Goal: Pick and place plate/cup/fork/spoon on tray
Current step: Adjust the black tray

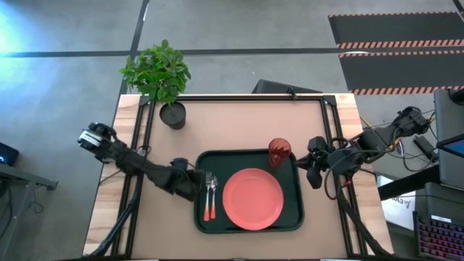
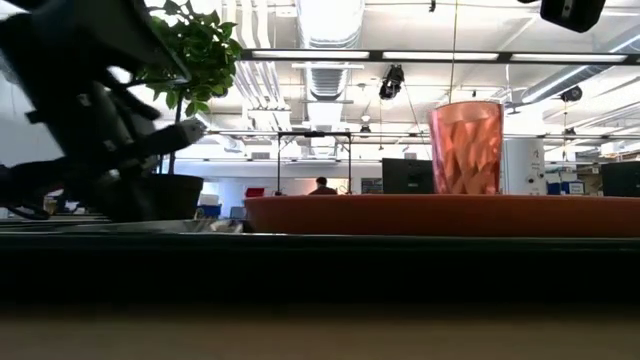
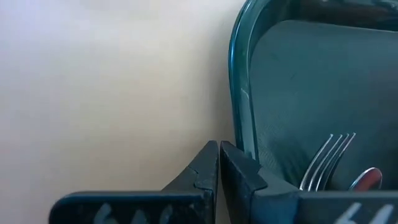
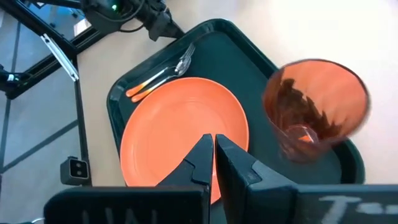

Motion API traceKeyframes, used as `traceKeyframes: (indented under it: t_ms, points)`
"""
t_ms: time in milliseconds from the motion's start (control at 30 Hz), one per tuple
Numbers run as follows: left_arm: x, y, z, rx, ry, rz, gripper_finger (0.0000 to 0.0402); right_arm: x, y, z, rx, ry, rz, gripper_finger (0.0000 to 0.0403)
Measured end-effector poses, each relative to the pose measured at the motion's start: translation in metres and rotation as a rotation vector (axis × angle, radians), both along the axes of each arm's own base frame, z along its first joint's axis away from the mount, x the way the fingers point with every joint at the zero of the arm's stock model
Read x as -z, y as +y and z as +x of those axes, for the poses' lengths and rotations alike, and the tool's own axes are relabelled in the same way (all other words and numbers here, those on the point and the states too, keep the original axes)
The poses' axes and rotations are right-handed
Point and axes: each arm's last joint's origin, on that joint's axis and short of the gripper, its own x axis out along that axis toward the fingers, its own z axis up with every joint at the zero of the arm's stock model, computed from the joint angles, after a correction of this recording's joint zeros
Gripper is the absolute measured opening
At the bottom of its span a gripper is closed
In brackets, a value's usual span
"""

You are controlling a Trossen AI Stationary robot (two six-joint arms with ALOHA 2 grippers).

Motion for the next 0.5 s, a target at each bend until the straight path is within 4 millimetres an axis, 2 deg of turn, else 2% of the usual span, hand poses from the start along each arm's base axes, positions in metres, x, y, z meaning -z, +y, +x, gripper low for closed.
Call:
traceKeyframes:
  t_ms: [200, 300, 500]
  points:
    - [-0.001, 0.019, 0.009, 0.041, 0.032, 0.029, 0.0, 0.0, 0.0, -0.001, 0.001, 0.009, 0.001, 0.0008]
    - [-0.001, 0.023, 0.01, 0.069, 0.063, 0.005, 0.0, -0.001, -0.003, -0.006, 0.03, 0.066, 0.014, 0.0008]
    - [-0.001, 0.023, 0.008, 0.093, 0.093, -0.034, 0.0, 0.023, -0.019, -0.044, 0.323, 0.53, 0.079, 0.0008]
